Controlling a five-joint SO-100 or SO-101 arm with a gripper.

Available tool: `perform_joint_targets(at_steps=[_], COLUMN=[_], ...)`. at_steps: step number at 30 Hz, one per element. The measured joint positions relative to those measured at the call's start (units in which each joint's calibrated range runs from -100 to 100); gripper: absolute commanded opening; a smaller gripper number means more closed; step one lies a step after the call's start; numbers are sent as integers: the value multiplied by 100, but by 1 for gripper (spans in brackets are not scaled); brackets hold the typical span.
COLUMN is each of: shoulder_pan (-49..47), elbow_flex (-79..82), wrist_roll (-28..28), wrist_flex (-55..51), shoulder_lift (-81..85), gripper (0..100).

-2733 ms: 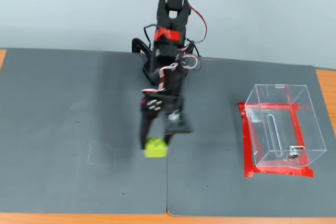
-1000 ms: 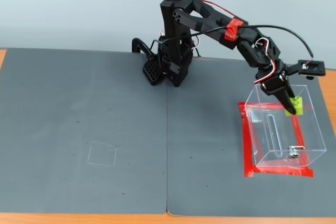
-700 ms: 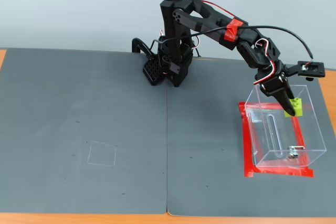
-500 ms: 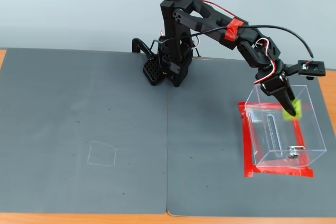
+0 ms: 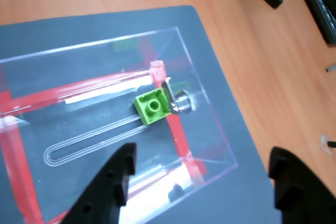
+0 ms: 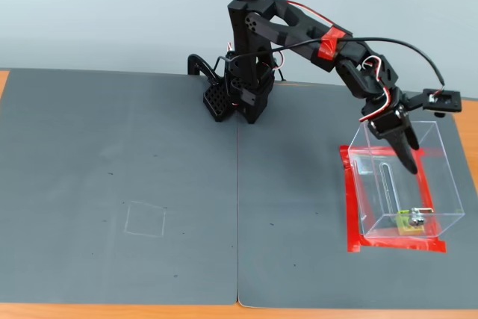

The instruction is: Pick the green lego block and place it into the transparent box

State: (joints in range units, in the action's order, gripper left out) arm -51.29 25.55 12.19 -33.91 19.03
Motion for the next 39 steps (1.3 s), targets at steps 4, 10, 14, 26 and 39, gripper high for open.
perform_joint_targets(at_steps=[4, 10, 14, 26, 39], shoulder_pan=[273, 965, 1422, 2852, 4097], elbow_flex=[135, 1293, 2119, 4122, 5478], wrist_roll=[0, 0, 0, -5, -34], wrist_flex=[-9, -9, 9, 9, 0], shoulder_lift=[374, 1818, 2931, 5582, 7052], gripper=[18, 2, 2, 2, 2])
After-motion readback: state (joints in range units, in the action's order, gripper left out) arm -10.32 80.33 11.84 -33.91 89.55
